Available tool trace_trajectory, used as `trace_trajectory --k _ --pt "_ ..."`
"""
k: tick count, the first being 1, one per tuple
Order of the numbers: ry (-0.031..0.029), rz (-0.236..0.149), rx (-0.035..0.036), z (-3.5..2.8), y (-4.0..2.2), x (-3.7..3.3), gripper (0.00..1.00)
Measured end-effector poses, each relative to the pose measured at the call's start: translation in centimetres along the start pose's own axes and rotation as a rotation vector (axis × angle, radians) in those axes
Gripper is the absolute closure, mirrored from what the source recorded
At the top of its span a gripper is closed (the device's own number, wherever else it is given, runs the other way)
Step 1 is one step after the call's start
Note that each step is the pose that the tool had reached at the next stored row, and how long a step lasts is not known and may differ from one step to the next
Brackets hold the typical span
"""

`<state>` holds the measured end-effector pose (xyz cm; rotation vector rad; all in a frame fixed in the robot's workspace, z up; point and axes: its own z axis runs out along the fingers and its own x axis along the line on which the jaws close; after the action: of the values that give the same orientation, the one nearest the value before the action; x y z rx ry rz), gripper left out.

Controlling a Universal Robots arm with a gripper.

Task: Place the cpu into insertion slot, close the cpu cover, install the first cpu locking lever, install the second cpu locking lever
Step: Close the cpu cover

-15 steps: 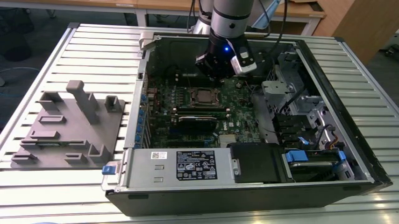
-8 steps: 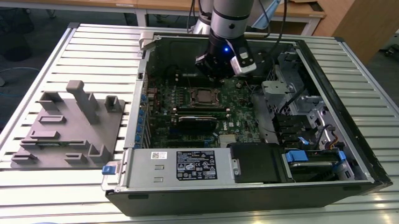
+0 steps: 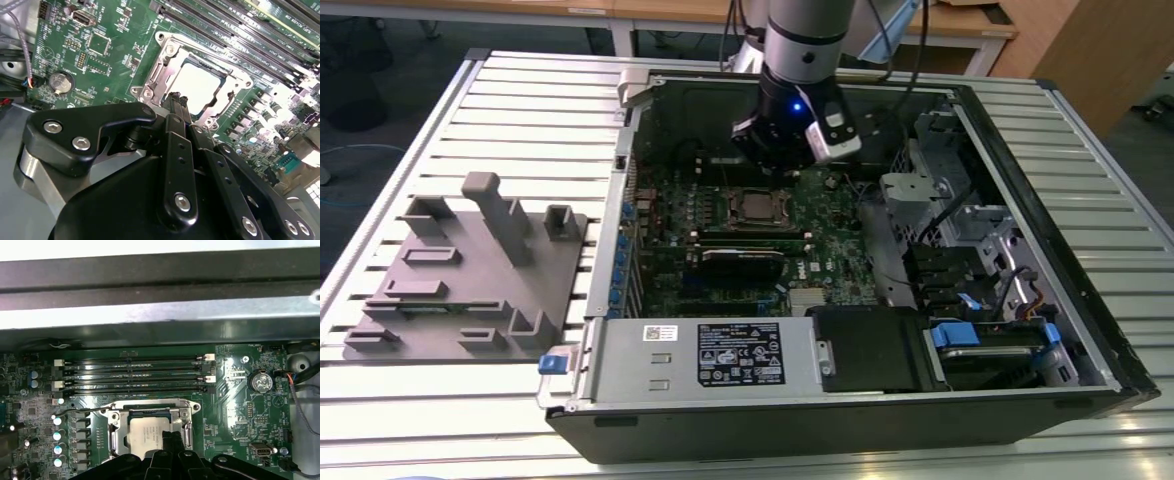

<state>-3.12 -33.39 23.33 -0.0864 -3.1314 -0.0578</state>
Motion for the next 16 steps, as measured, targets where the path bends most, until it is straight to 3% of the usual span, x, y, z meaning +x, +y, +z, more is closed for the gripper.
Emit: trace_trajectory --k 16 --pt "-0.0027 0.0 -0.0014 0.7 -0.21 0.63 0.9"
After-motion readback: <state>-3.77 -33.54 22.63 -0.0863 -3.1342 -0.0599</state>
